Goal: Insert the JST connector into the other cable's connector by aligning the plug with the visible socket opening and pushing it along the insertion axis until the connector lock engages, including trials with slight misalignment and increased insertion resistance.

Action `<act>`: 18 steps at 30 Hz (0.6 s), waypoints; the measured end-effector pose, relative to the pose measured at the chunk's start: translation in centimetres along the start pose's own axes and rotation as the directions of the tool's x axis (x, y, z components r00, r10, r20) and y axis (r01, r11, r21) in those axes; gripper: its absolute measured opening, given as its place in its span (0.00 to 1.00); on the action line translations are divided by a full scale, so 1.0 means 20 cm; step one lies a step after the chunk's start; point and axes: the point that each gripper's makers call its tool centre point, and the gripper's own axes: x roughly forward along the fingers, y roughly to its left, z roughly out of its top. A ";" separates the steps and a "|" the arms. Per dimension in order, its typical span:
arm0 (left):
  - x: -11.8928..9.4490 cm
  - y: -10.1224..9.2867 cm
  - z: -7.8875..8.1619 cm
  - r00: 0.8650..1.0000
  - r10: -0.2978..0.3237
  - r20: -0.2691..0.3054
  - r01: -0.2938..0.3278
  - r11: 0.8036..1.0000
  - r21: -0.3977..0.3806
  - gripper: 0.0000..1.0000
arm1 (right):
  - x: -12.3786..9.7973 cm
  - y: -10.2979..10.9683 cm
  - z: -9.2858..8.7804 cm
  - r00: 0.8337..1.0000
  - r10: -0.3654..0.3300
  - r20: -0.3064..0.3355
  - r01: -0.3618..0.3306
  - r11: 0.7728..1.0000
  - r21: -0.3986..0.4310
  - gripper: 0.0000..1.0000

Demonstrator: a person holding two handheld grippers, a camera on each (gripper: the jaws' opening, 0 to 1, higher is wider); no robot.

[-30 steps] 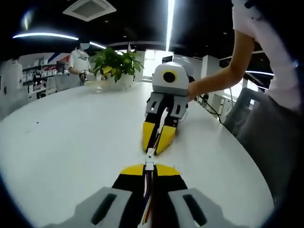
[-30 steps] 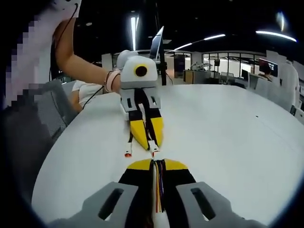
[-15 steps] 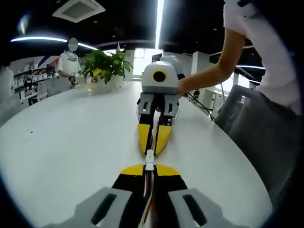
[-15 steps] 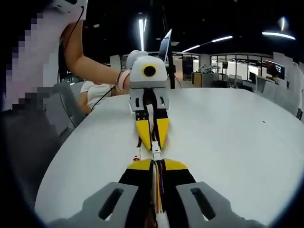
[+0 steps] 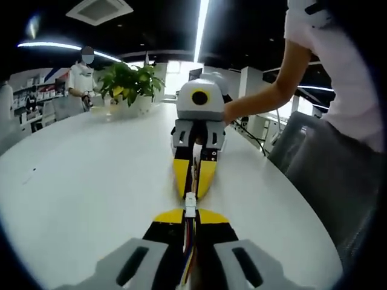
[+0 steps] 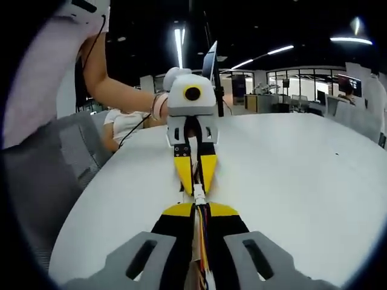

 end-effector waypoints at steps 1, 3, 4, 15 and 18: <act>0.00 0.00 0.00 1.000 0.002 -0.002 -0.002 1.000 0.012 0.00 | 0.00 0.00 0.00 1.000 -0.002 0.001 0.002 1.000 0.000 0.04; 0.00 0.00 0.01 1.000 -0.001 -0.001 0.001 1.000 0.013 0.00 | 0.00 0.00 0.01 1.000 0.001 0.008 -0.001 1.000 0.005 0.04; 0.00 -0.01 0.02 1.000 -0.007 -0.002 0.007 1.000 0.015 0.00 | 0.00 0.01 0.02 1.000 0.012 0.012 -0.012 1.000 0.005 0.04; 0.03 0.04 0.00 0.999 0.006 -0.035 -0.005 0.999 0.042 0.00 | -0.01 -0.04 0.00 1.000 -0.015 -0.007 0.015 1.000 -0.012 0.04; 0.03 0.07 0.00 0.999 0.012 -0.030 -0.010 0.999 0.046 0.00 | -0.01 -0.06 0.00 1.000 -0.029 -0.008 0.028 0.999 -0.020 0.04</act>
